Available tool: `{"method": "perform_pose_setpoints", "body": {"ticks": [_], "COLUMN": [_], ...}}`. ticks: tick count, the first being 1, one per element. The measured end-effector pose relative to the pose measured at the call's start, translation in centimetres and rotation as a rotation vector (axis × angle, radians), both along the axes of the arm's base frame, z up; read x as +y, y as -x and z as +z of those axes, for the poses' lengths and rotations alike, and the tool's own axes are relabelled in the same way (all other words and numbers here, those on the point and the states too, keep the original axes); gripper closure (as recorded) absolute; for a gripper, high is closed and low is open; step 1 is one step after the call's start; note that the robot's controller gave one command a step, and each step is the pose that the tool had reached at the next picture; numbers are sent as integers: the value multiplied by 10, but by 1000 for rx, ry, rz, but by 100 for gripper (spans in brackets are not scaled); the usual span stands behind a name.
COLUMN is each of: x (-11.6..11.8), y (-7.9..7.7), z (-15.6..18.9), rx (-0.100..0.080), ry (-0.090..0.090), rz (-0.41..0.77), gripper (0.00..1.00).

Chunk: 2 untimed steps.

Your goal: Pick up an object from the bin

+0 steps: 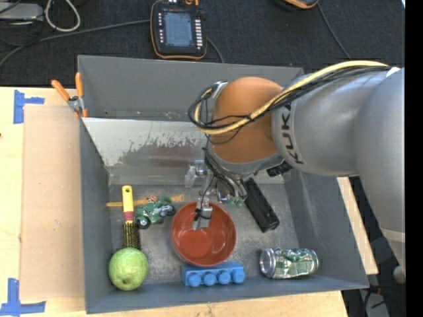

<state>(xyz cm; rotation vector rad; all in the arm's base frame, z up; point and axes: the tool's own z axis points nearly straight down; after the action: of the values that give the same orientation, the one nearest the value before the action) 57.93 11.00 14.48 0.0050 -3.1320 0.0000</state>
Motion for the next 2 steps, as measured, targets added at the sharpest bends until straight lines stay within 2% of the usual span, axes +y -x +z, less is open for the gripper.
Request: {"method": "perform_pose_setpoints", "body": {"ticks": [1,2], "x": [-1,4], "y": [-2,-2], "z": [5,-45], "rx": [-7,-5], "ry": [-1,-2], "rz": [-4,194], "gripper": [0,0]}}
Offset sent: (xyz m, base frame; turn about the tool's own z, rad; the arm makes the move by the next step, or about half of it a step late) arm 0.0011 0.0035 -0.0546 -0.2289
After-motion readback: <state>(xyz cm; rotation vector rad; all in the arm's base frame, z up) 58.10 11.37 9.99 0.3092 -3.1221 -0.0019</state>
